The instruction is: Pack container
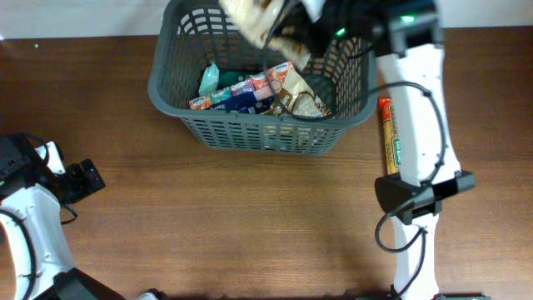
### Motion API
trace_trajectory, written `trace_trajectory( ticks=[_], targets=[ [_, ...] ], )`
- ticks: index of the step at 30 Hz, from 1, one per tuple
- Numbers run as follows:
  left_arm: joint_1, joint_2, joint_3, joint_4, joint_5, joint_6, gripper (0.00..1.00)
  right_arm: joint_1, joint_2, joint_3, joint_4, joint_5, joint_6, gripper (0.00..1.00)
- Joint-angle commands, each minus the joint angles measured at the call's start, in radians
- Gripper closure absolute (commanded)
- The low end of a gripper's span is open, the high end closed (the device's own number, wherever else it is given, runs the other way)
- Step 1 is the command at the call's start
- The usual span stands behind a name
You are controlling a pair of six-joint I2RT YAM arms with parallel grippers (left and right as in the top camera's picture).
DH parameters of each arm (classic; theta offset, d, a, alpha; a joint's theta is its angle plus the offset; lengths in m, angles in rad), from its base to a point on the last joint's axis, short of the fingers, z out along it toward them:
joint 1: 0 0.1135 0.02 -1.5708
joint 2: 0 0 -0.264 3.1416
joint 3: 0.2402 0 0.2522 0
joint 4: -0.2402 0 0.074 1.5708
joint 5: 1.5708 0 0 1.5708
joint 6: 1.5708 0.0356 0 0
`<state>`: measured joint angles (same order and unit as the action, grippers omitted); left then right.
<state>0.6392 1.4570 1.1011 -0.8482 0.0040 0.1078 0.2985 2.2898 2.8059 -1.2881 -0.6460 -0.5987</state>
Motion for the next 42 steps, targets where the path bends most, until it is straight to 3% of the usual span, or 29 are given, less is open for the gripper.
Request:
trace_trajectory(
  ticks=[1,2,4,5,12,17,22,23,26,31,36,42],
  targets=[
    [0.005,0.007,-0.009,0.0,0.0,-0.013,0.01,0.002,0.011,-0.126,-0.019,0.075,-0.056,0.92],
    [0.005,0.007,-0.009,0.001,0.0,-0.013,0.01,0.002,0.011,-0.157,-0.024,0.075,-0.056,0.68],
    [0.005,0.007,-0.009,0.004,0.0,-0.013,0.01,0.002,0.011,-0.192,-0.041,0.076,-0.056,0.07],
    [0.005,0.007,-0.009,0.004,0.0,-0.013,0.01,0.002,0.011,-0.2,-0.048,0.077,-0.056,0.01],
    [0.005,0.007,-0.009,0.011,0.001,-0.013,0.01,0.002,0.011,-0.142,-0.046,0.138,-0.055,0.01],
    [0.005,0.007,-0.009,0.012,0.001,-0.013,0.01,0.002,0.008,0.042,-0.047,0.294,0.033,0.01],
    [0.005,0.007,-0.009,0.015,0.001,-0.013,0.01,-0.028,-0.008,0.262,-0.058,0.615,0.267,0.01],
    [0.005,0.007,-0.009,0.015,0.001,-0.013,0.01,-0.077,-0.025,0.311,-0.087,0.678,0.376,0.01],
    [0.005,0.007,-0.009,0.021,0.001,-0.013,0.01,-0.207,-0.039,0.328,-0.19,0.688,0.553,0.01],
    [0.005,0.007,-0.009,0.021,0.005,-0.013,0.01,-0.398,-0.029,0.275,-0.408,0.685,0.713,0.01],
    [0.005,0.007,-0.009,0.021,0.005,-0.013,0.01,-0.506,-0.026,0.105,-0.41,0.602,0.715,0.01],
    [0.005,0.007,-0.009,0.022,0.012,-0.013,0.01,-0.5,-0.026,-0.222,-0.411,0.591,0.62,0.01]
  ],
)
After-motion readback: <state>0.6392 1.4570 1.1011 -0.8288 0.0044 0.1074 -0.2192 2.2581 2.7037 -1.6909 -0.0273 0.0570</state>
